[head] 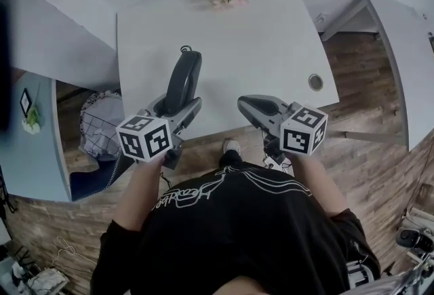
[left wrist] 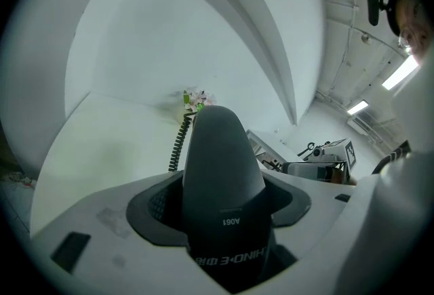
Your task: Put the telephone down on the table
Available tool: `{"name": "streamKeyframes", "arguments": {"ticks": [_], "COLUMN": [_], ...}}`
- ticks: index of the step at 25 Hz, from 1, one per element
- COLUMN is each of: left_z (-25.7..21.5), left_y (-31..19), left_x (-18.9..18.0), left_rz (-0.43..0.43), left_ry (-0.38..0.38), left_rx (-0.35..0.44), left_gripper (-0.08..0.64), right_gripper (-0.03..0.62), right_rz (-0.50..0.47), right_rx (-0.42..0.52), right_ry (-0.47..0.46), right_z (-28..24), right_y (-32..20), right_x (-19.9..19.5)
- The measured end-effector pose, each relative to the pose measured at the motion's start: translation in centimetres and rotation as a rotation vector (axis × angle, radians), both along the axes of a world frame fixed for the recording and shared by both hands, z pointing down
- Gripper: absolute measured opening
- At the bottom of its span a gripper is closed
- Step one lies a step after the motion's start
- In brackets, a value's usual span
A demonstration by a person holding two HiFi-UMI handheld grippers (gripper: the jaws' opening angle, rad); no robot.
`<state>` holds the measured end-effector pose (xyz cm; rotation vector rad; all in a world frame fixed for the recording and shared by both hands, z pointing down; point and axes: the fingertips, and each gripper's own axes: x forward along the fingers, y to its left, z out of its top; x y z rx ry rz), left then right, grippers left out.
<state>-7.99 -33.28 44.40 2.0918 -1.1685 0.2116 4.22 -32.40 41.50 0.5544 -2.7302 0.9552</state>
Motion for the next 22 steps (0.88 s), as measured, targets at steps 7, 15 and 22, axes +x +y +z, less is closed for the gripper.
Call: {"name": "streamKeyframes", "arguments": {"ticks": [7, 15, 22], "left_z": [3.5, 7.9, 10.4], "left_y": [-5.0, -8.4, -10.2], "left_x": [1.3, 2.7, 3.8], "left_rz": [-0.029, -0.015, 0.012], "left_ry": [-0.042, -0.073, -0.135], "left_rx": [-0.051, -0.114, -0.141], "left_gripper": [0.296, 0.296, 0.296], "right_gripper": [0.040, 0.040, 0.040], "right_rz": [-0.017, -0.001, 0.002], "right_rx": [-0.050, -0.093, -0.146], "right_ry": [-0.016, -0.005, 0.015], "right_z": [1.7, 3.8, 6.2], "right_y": [-3.7, -6.2, -7.4], "right_x": [1.5, 2.6, 3.0]}}
